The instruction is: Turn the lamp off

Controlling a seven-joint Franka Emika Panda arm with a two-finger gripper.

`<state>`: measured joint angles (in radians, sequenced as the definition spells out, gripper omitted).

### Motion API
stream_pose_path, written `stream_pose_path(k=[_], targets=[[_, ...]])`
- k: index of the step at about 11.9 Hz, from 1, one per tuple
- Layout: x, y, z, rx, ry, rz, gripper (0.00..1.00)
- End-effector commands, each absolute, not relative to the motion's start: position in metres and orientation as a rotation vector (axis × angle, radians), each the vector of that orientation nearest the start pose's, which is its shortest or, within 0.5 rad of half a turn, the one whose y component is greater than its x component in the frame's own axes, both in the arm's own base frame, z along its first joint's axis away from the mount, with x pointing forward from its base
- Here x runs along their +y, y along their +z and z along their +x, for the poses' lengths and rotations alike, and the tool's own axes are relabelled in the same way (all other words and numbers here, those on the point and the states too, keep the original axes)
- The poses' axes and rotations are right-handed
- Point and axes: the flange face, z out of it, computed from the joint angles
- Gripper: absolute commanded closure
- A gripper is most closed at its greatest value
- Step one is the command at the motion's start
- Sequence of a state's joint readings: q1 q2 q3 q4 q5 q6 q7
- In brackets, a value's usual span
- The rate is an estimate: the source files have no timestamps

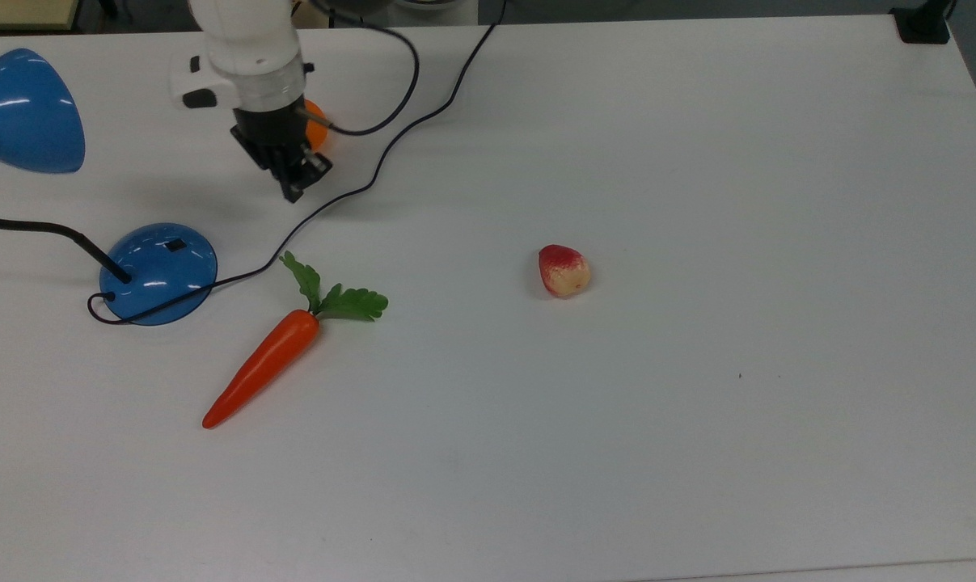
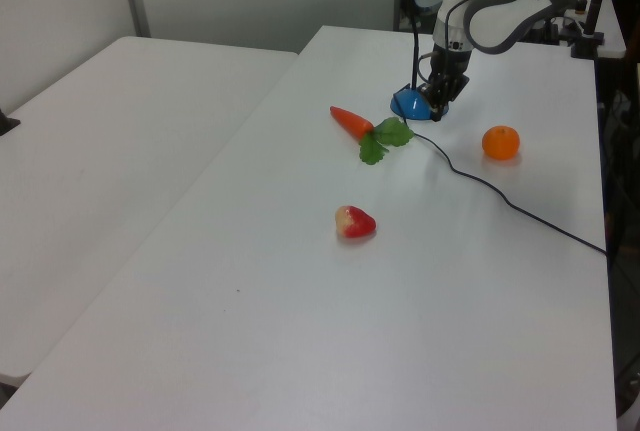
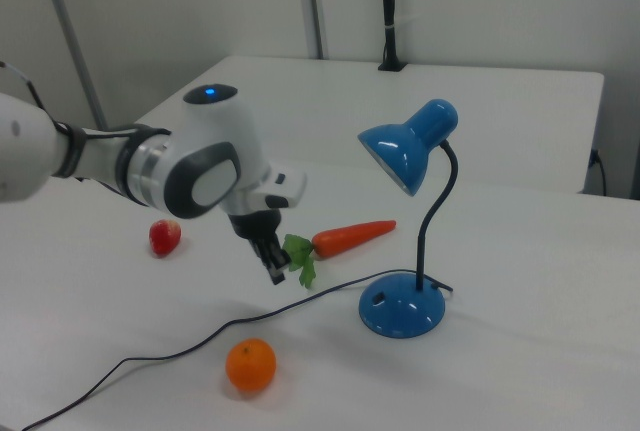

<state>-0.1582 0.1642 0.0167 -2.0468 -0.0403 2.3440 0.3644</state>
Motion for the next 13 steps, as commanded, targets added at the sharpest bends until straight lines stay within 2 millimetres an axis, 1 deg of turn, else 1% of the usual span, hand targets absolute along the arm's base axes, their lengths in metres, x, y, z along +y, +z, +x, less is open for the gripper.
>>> stream_pose_path(k=[1,2,3,4,5,6,7,8,9,11,13], targets=[[-0.06,0.423,0.562,0.578,-0.065,-3.135,0.96],[-0.054,0.442,0.558,0.519,0.005,-3.146,0.88],[-0.052,0.462,0.554,0.429,0.081,-3.149,0.8],[-0.051,0.482,0.552,0.33,0.151,-3.146,0.73],[-0.052,0.504,0.55,0.276,0.187,-3.119,0.67],[-0.058,0.522,0.544,0.232,0.186,-3.093,0.59],[-0.063,0.541,0.533,0.17,0.157,-3.073,0.48],[-0.067,0.556,0.519,0.105,0.165,-3.054,0.36],[-0.069,0.563,0.507,0.048,0.221,-3.038,0.24],[-0.067,0.566,0.504,-0.008,0.232,-3.037,0.03],[-0.082,0.578,0.5,0.033,0.192,-3.039,0.0]])
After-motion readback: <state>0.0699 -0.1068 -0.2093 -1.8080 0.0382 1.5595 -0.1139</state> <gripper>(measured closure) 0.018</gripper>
